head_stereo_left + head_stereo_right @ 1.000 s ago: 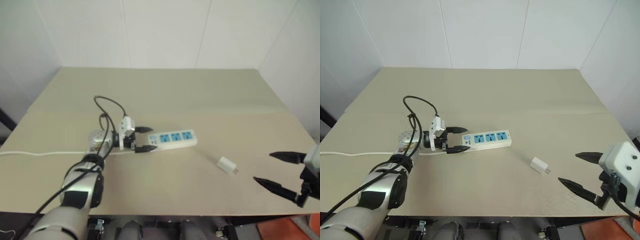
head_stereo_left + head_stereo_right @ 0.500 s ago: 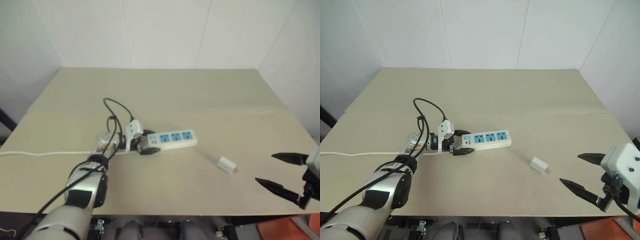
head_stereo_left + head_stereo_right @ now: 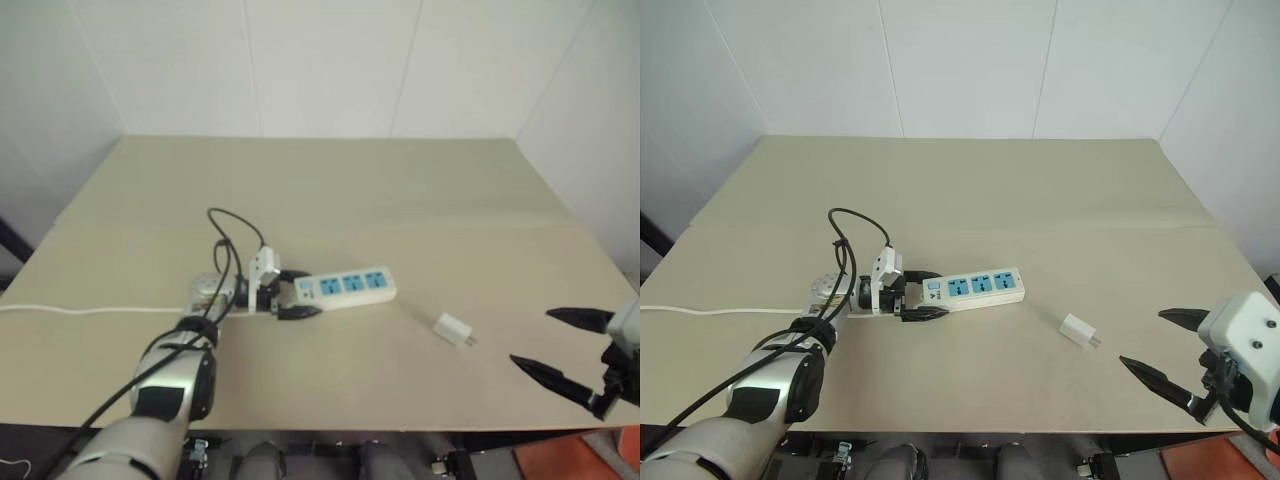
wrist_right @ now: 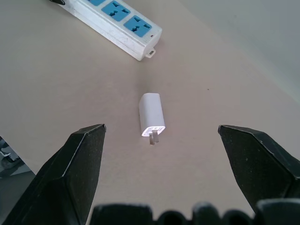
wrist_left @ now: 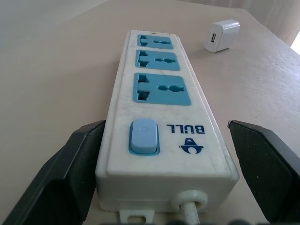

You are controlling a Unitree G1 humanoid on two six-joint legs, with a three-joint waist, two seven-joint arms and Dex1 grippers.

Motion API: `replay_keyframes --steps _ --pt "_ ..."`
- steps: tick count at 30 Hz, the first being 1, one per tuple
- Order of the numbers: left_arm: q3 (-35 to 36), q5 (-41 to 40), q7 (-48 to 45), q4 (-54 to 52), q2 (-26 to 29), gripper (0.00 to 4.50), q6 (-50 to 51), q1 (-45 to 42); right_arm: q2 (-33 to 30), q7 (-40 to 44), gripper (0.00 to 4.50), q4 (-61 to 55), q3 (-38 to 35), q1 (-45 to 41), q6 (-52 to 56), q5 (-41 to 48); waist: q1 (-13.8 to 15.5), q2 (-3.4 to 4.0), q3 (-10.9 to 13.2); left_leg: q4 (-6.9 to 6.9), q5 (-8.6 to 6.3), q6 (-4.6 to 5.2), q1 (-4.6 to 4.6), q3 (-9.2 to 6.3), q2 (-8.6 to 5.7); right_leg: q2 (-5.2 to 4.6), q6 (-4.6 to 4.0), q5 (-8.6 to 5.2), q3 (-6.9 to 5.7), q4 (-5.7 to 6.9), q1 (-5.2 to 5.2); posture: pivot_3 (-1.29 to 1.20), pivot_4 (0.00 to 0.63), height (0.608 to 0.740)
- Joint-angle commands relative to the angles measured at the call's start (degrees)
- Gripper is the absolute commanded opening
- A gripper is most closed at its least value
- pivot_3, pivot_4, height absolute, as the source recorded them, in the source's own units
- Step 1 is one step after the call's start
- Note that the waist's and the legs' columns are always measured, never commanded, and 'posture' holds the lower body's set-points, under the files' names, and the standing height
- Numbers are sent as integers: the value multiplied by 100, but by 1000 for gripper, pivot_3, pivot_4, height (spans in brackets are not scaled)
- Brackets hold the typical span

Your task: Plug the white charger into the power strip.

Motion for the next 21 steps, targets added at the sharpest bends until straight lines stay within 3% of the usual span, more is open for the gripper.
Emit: replay_keyframes --steps 1,18,21 --pt "-62 108 254 -61 -3 4468 -298 73 -10 -71 4500 -5 -34 -55 -105 -32 1 0 0 0 0 0 2 -1 0 0 0 0 0 0 2 0 150 740" --pt "-270 397 566 88 -14 4468 -188 102 -40 -100 4500 -45 -99 -8 -63 -46 -1 0 0 -4 -1 -1 52 -1 1 -1 48 -29 -1 -11 58 0 150 740" --pt "-188 293 497 90 -67 3869 -80 71 -76 -132 4500 -25 -50 -56 -54 -48 -1 1 -1 -5 -1 -1 52 -1 1 -1 49 -29 -1 -12 58 0 150 740"
